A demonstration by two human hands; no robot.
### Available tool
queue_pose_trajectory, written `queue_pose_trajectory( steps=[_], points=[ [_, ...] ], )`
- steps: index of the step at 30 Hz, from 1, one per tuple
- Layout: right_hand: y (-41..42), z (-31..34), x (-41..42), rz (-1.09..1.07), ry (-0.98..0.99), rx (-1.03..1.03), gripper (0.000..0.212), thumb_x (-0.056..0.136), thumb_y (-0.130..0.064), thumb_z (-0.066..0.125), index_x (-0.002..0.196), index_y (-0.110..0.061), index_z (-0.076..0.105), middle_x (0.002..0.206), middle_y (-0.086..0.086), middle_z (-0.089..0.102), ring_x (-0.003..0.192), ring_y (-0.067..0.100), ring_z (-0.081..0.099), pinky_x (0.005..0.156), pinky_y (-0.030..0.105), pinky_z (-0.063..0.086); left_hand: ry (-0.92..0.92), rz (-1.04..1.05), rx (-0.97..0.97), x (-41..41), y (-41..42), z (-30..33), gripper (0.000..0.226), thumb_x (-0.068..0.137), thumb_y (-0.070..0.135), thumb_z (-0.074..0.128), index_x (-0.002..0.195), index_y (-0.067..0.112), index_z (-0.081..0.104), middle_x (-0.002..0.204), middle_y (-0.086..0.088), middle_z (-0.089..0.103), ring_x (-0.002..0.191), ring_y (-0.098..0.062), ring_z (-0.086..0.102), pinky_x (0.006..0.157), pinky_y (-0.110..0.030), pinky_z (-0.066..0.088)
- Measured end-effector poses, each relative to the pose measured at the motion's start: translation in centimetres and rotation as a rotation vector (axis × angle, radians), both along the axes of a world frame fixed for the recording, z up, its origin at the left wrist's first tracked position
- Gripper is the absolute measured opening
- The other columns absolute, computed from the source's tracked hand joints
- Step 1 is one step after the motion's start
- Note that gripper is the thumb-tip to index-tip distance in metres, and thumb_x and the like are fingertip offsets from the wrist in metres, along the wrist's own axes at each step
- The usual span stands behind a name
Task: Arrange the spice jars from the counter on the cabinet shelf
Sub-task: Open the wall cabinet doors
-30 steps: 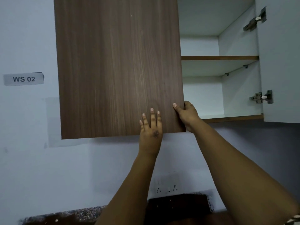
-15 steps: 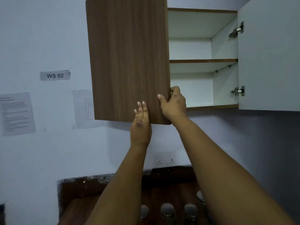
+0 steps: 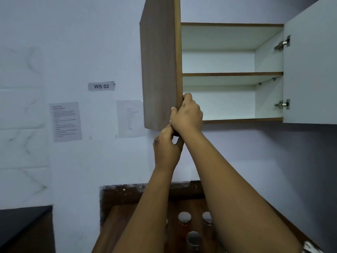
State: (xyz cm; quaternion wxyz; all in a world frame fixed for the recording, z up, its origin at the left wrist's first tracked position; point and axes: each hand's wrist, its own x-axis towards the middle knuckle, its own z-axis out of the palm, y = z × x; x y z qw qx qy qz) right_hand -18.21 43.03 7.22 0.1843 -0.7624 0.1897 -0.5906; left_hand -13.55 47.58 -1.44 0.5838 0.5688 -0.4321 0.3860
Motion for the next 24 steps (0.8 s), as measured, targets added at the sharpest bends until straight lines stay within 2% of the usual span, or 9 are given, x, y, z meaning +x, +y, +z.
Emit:
queue_pose_trajectory(
  steps=[2,5,6,8,11,13,17,21,24],
  points=[
    [2.5,0.1,0.7,0.000,0.006,-0.024,0.021,0.091,-0.019,0.059,0.107,-0.011,0.049,0.092,0.002,0.059,0.080,0.021,0.054,0.065,0.027,0.037,0.001,-0.018,0.011,1.3,2.6,0.0,0.007,0.080,0.001,0.070,0.085,0.004,0.065,0.073,0.006,0.061,0.065,0.004,0.055,0.063,-0.004,0.041],
    [6.8,0.1,2.5,0.004,0.002,-0.056,0.012,0.088,-0.009,0.056,0.092,-0.012,0.045,0.075,-0.003,0.049,0.069,0.019,0.050,0.056,0.026,0.034,0.065,-0.062,-0.008,3.5,6.5,-0.4,0.008,0.079,0.001,0.068,0.084,0.007,0.065,0.073,0.003,0.066,0.067,-0.002,0.057,0.064,-0.021,0.050],
    [8.3,0.1,3.2,0.006,0.002,-0.067,0.013,0.087,-0.007,0.055,0.088,-0.013,0.043,0.073,-0.004,0.048,0.067,0.019,0.049,0.054,0.025,0.034,0.088,-0.067,-0.023,4.2,7.8,-0.5,0.009,0.079,-0.001,0.067,0.083,0.007,0.065,0.070,0.006,0.064,0.066,0.000,0.057,0.063,-0.020,0.049],
    [11.2,0.0,4.9,0.016,0.004,-0.099,0.014,0.089,-0.007,0.055,0.086,-0.013,0.043,0.072,-0.003,0.049,0.065,0.019,0.050,0.054,0.027,0.037,0.111,-0.058,-0.064,5.1,10.6,-0.7,0.015,0.077,-0.005,0.065,0.076,0.010,0.063,0.063,0.015,0.057,0.060,0.005,0.052,0.058,-0.010,0.039],
    [14.6,-0.4,7.5,0.016,0.017,-0.143,0.010,0.091,-0.006,0.053,0.087,-0.012,0.046,0.074,-0.001,0.051,0.065,0.021,0.055,0.053,0.027,0.038,0.154,-0.082,-0.124,5.9,14.2,-0.4,0.018,0.074,0.001,0.055,0.066,0.016,0.051,0.053,0.016,0.046,0.051,0.002,0.042,0.050,-0.008,0.028],
    [16.1,-0.7,8.8,0.006,0.022,-0.153,0.004,0.093,-0.006,0.053,0.091,-0.009,0.051,0.076,0.002,0.055,0.065,0.021,0.054,0.054,0.027,0.038,0.186,-0.122,-0.130,6.7,15.9,-0.2,0.016,0.075,0.003,0.051,0.064,0.014,0.049,0.053,0.017,0.046,0.049,0.004,0.043,0.049,-0.007,0.028],
    [16.9,-0.8,9.3,-0.041,0.012,-0.139,0.004,0.095,-0.009,0.052,0.097,-0.007,0.055,0.082,0.004,0.062,0.069,0.021,0.059,0.055,0.026,0.039,0.080,-0.064,-0.027,8.3,17.2,0.1,0.014,0.076,0.001,0.057,0.066,0.011,0.055,0.056,0.012,0.052,0.053,-0.002,0.047,0.049,-0.010,0.032],
    [16.0,-1.3,8.6,0.014,0.008,-0.125,0.015,0.092,-0.018,0.062,0.101,-0.006,0.057,0.087,0.007,0.066,0.077,0.025,0.062,0.065,0.031,0.049,0.029,-0.042,-0.031,9.1,16.0,-0.1,0.002,0.077,0.006,0.065,0.077,0.006,0.063,0.067,0.003,0.062,0.060,-0.013,0.055,0.055,-0.026,0.047],
    [15.3,-2.3,8.3,0.085,-0.034,-0.120,0.028,0.093,-0.023,0.061,0.115,-0.006,0.060,0.093,0.008,0.069,0.085,0.025,0.066,0.071,0.028,0.050,0.040,-0.068,-0.068,9.4,15.2,-0.7,0.016,0.078,0.004,0.071,0.093,0.009,0.068,0.081,0.002,0.069,0.075,-0.015,0.065,0.067,-0.037,0.057]
  ],
)
